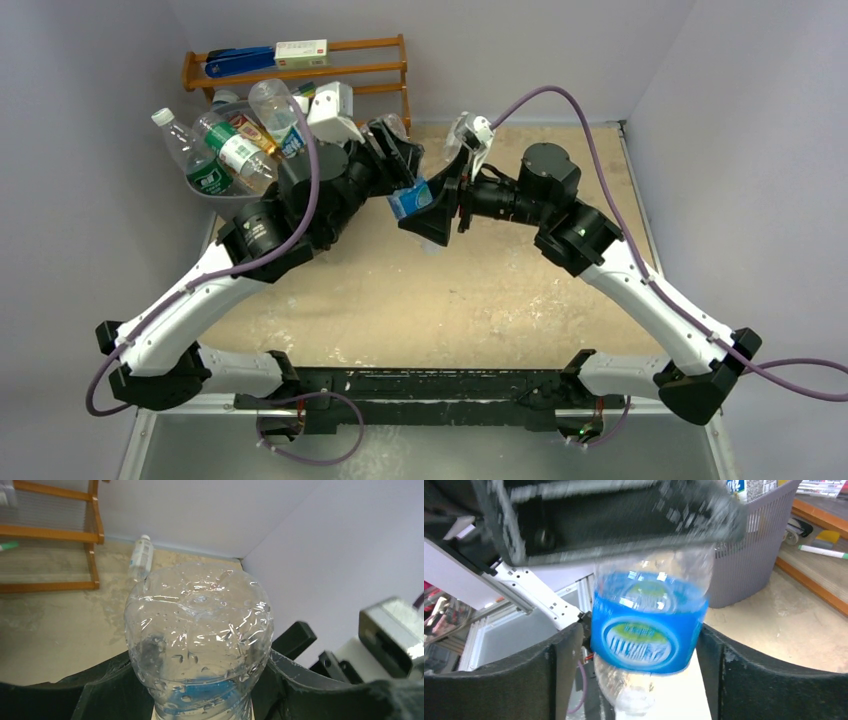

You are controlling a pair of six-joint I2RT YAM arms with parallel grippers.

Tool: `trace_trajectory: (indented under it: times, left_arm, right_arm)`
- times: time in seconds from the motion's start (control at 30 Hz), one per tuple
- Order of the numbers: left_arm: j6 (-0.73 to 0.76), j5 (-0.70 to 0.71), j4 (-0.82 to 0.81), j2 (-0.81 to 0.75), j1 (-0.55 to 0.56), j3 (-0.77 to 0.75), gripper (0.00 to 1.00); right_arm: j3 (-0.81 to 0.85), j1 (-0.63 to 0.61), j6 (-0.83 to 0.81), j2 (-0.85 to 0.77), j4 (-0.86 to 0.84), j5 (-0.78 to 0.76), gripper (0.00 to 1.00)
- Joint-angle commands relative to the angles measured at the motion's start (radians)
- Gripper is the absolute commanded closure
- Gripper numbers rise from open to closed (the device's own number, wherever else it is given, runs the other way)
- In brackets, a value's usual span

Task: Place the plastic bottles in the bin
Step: Place the plastic bottle in the trash bin.

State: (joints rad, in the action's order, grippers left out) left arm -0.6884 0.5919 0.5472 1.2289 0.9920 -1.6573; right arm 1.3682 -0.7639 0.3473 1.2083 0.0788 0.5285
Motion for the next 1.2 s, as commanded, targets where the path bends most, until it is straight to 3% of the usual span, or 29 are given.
trace_trajectory:
  times: [0.0,0.07,0.37,0.5,0.67,0.77,0.93,1.03,1.17]
  left_arm:
    - [0.068,0.017,0.085,0.062,-0.055,-0.176,0.43]
    - [0.081,-0.013,0.123,0.099,-0.085,-0.239,0.43]
    - [0.118,-0.195,0.21,0.206,-0.303,-0.403,0.43]
    - [0.133,-0.28,0.221,0.226,-0.509,-0.483,0.43]
    - [0.079,-0.499,0.217,0.322,-0.807,-0.666,0.44]
    - [-0.007,-0.654,0.157,0.38,-0.981,-0.736,0.45]
    - [-0.161,-0.829,-0.037,0.407,-1.218,-0.679,0.46]
    - [-0.241,-0.886,-0.143,0.424,-1.305,-0.661,0.46]
    - [-0.248,-0.893,-0.182,0.483,-1.362,-0.743,0.45]
  right_arm:
    - [0.012,-0.002,-0.008,-0.037,0.002,-0.019,0.08]
    - [0.017,-0.002,-0.007,-0.044,0.014,-0.025,0.0]
    - [0.035,-0.002,0.002,-0.122,0.1,-0.097,0.0]
    - [0.012,-0.002,0.012,-0.154,0.129,-0.112,0.0]
    - [-0.019,-0.002,0.02,-0.174,0.166,-0.13,0.0]
    - [-0.032,-0.002,0.023,-0.185,0.18,-0.133,0.0]
    - [-0.076,-0.002,0.029,-0.21,0.197,-0.131,0.0]
    - [-0.115,-0.002,0.034,-0.226,0.196,-0.132,0.0]
    - [-0.162,-0.002,0.038,-0.229,0.186,-0.115,0.0]
